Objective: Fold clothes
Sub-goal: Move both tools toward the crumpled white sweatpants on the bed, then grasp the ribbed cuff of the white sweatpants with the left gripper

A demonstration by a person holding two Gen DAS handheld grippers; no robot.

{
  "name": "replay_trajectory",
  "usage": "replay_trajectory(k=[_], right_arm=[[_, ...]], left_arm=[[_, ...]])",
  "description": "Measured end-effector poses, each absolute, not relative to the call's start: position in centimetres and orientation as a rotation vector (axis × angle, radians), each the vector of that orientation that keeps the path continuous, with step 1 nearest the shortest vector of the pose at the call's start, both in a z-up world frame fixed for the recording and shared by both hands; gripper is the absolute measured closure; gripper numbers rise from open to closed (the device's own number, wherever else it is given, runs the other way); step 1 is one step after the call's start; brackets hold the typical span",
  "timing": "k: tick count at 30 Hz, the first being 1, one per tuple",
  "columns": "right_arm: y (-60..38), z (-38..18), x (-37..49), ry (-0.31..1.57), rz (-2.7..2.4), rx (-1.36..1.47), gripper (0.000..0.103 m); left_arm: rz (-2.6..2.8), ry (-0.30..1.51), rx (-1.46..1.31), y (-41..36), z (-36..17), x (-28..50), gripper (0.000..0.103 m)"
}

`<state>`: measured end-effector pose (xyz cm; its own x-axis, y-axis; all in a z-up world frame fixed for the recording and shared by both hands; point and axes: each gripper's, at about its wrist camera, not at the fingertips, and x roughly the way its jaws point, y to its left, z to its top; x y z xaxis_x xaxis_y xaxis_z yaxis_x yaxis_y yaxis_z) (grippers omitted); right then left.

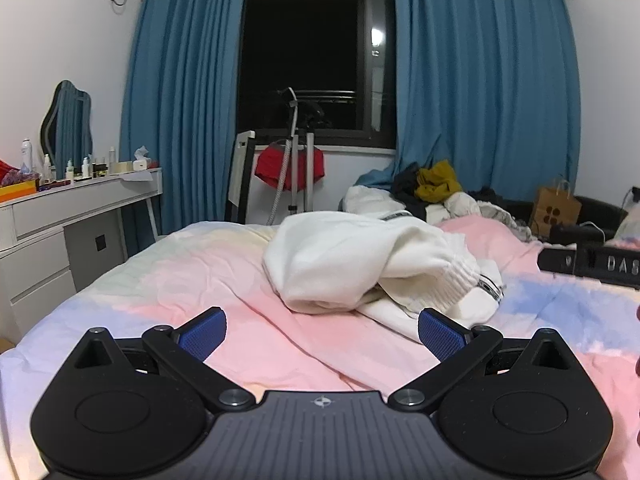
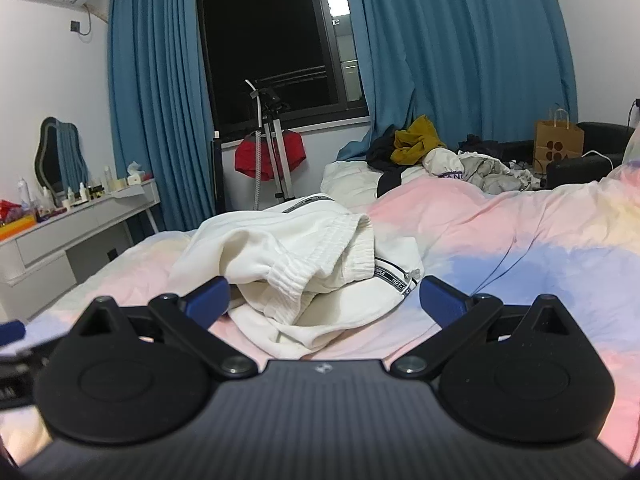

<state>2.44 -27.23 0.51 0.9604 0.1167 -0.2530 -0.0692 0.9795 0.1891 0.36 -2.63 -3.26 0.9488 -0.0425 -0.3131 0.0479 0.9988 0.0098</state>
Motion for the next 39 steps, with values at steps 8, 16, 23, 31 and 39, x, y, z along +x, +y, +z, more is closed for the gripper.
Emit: replay_trajectory(k=[8, 16, 23, 31, 39], right_arm=[[-28.0, 0.3, 2.8, 0.277, 0.075, 0.224, 0.000], [-28.8, 1.0, 2.2, 0.243, -0.013, 0.213, 0.000], [-31.9, 0.4, 3.4, 0.311, -0.166, 0.265, 0.000], [-35.4, -1.5, 5.1, 0.350, -0.245, 0.383, 0.000], [-35.9, -3.1, 6.5, 0.387, -0.238, 0.404, 0.000]], left_arm=[[-0.074, 0.332, 0.041, -3.3, -3.8, 0.6, 0.000], [-0.094, 0.341, 0.086, -5.2, -3.1, 3.2, 0.000], [-0.185, 0.362, 0.163, -10.4, -3.4, 10.1, 0.000], [-0.241, 0.364, 0.344, -18.9, -5.2, 18.6, 0.005], [-0.196, 0.431, 0.589, -25.6, -10.0, 24.4, 0.032]])
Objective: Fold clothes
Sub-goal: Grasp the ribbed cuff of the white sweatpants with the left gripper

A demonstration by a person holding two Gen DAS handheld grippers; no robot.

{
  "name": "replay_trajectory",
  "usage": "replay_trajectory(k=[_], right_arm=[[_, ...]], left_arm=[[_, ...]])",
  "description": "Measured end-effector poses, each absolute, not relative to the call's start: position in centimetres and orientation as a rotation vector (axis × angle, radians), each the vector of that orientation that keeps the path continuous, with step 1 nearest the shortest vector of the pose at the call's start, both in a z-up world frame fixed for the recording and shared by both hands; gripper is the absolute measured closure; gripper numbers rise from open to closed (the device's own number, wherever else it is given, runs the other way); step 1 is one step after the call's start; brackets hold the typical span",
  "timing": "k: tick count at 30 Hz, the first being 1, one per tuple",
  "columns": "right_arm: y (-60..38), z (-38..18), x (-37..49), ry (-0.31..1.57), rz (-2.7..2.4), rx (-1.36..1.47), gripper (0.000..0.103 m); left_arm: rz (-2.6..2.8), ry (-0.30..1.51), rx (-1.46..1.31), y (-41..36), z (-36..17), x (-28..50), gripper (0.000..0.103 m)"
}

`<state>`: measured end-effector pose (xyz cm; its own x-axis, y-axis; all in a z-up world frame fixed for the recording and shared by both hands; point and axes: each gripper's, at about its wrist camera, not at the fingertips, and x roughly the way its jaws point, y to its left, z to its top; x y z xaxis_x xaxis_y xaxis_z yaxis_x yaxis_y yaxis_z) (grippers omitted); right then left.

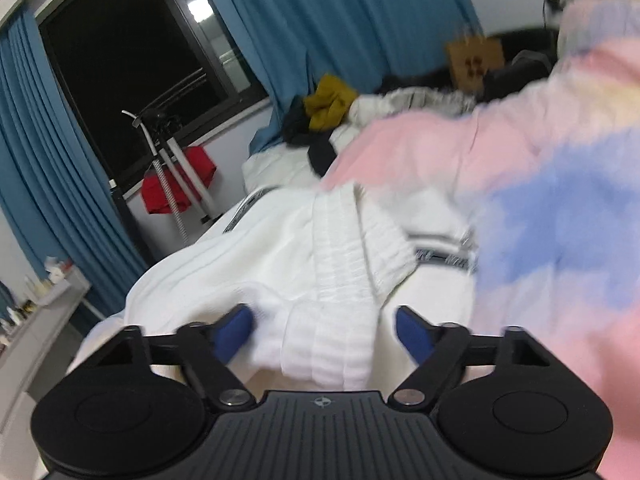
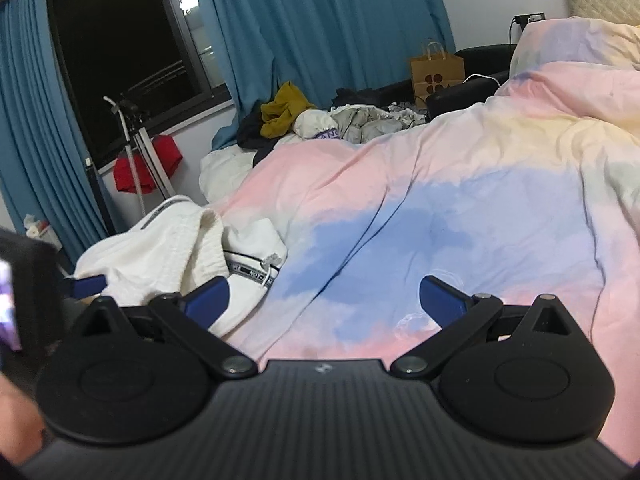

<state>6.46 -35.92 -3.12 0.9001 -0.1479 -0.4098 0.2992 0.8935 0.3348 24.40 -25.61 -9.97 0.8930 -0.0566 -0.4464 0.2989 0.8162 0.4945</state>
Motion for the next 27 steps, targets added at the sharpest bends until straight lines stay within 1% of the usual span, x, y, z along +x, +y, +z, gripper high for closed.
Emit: replay_trajectory(k=[1, 3, 4, 8, 9, 15, 21, 24, 27], right_arm=[[-35.9, -3.3, 6.6, 0.388, -0.233, 0.405, 0.000], [-35.8, -3.6, 6.9, 0.395, -0.227, 0.402, 0.000], [-35.7, -3.7, 7.1, 0.398, -0.223, 0.399, 0.000], [-35.2, -3.8, 7.3, 0.401, -0.211, 0.381, 0.000], [-35.2, -3.8, 7.3, 0.400, -0.208, 0.378, 0.000], [-34.2, -3.3, 7.0, 0.363, -0.177, 0.339, 0.000], [-32.0, -2.7, 6.8, 0.358, -0.057, 0.282, 0.000], [-30.5, -2.3, 6.8, 0.386, 0.035, 0.269, 0.000], [-28.2, -2.1, 6.6, 0.418, 0.129, 0.224, 0.000]], left_arm=[[-0.179, 0.443, 0.624, -25.8, -10.6, 25.0, 0.035], [-0.175, 0.449, 0.671, -26.4, -11.5, 26.0, 0.049], [-0.170, 0.438, 0.684, -26.6, -11.7, 26.2, 0.053], [-0.154, 0.411, 0.626, -24.8, -10.1, 25.3, 0.059], [-0.150, 0.405, 0.599, -23.9, -9.4, 24.8, 0.063], [-0.106, 0.338, 0.412, -17.1, -4.5, 19.4, 0.070], [-0.026, 0.308, 0.170, -7.4, -0.7, 12.5, 0.072], [0.041, 0.342, 0.069, -1.5, -0.9, 10.4, 0.073], [0.115, 0.416, -0.003, 4.1, -3.0, 9.9, 0.073]])
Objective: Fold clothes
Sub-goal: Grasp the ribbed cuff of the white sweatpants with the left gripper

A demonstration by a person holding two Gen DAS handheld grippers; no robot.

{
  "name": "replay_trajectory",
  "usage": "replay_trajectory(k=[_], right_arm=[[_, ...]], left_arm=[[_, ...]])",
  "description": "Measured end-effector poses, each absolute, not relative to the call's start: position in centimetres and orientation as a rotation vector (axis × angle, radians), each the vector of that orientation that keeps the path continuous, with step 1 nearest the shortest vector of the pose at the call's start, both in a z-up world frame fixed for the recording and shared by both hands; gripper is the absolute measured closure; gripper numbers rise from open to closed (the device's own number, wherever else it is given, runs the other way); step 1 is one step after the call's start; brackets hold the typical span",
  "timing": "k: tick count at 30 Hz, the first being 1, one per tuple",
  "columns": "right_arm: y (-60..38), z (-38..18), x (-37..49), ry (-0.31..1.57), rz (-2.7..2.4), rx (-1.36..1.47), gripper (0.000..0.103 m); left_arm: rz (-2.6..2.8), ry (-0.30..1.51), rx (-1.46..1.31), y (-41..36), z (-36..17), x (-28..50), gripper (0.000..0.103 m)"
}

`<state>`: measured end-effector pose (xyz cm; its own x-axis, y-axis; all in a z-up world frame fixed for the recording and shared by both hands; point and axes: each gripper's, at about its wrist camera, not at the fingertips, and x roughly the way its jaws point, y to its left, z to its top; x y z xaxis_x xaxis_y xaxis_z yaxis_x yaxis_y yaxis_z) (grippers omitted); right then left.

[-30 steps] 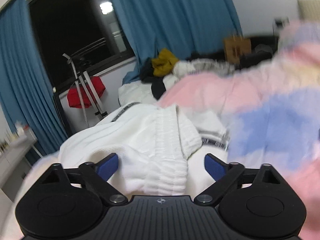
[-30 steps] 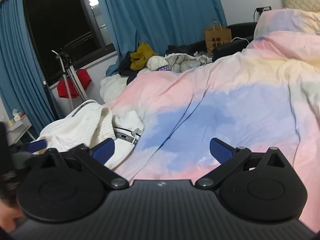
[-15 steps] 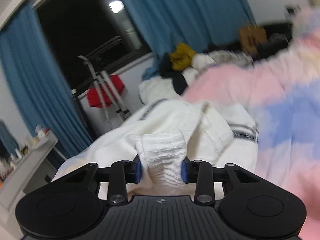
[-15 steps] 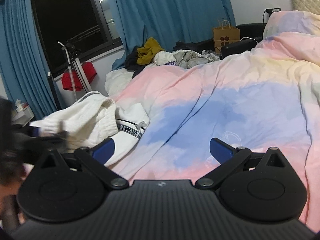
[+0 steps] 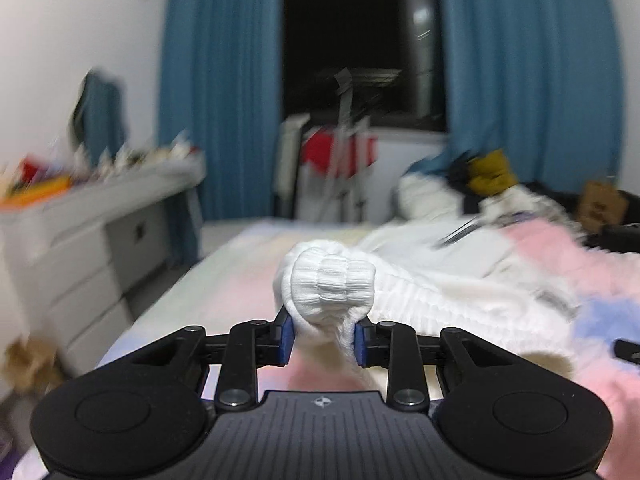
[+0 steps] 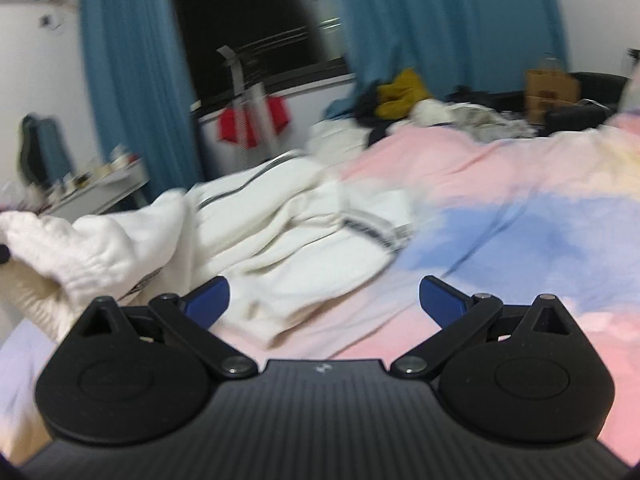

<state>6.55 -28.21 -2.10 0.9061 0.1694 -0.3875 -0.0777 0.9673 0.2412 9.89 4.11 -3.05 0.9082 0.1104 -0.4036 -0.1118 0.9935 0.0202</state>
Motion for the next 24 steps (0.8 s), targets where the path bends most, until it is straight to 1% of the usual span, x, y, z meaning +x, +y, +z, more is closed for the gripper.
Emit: replay_trajectory(k=[4, 9, 10, 12, 13, 15, 16, 17, 18, 20, 23, 24], right_arm=[[-25.1, -2.7, 6.2, 0.463, 0.238, 0.162, 0.000], [-22.5, -3.9, 6.4, 0.516, 0.283, 0.127, 0.000], [-22.2, -4.1, 6.4, 0.523, 0.283, 0.120, 0.000], [-22.1, -4.3, 6.4, 0.532, 0.275, 0.127, 0.000], [-22.2, -4.3, 6.4, 0.536, 0.270, 0.135, 0.000], [-22.5, -4.4, 6.4, 0.539, 0.255, 0.156, 0.000], [-22.8, -4.3, 6.4, 0.537, 0.244, 0.167, 0.000], [-23.0, -4.3, 6.4, 0.535, 0.233, 0.176, 0.000], [-23.3, -4.2, 6.5, 0.532, 0.222, 0.188, 0.000], [-23.8, -4.1, 6.6, 0.527, 0.197, 0.210, 0.000], [-24.7, -3.9, 6.8, 0.521, 0.156, 0.239, 0.000], [-25.0, -3.9, 6.8, 0.517, 0.144, 0.250, 0.000]], left_arm=[[0.164, 0.562, -0.167, 9.7, -6.6, 10.6, 0.072], [0.131, 0.599, -0.342, 12.6, -6.3, 8.5, 0.072], [0.127, 0.593, -0.365, 12.9, -6.1, 7.5, 0.069], [0.110, 0.577, -0.411, 13.2, -5.8, 5.6, 0.057], [0.091, 0.565, -0.440, 13.3, -5.6, 4.4, 0.055], [0.042, 0.545, -0.462, 12.3, -5.3, 2.7, 0.043], [0.011, 0.533, -0.468, 11.7, -5.2, 1.9, 0.039], [-0.022, 0.524, -0.465, 10.4, -4.9, 1.9, 0.032], [-0.058, 0.517, -0.456, 9.3, -4.9, 2.1, 0.029], [-0.147, 0.518, -0.424, 7.7, -4.9, 2.3, 0.028], [-0.256, 0.515, -0.390, 5.6, -5.2, 2.6, 0.023], [-0.270, 0.519, -0.369, 4.8, -5.4, 3.0, 0.023]])
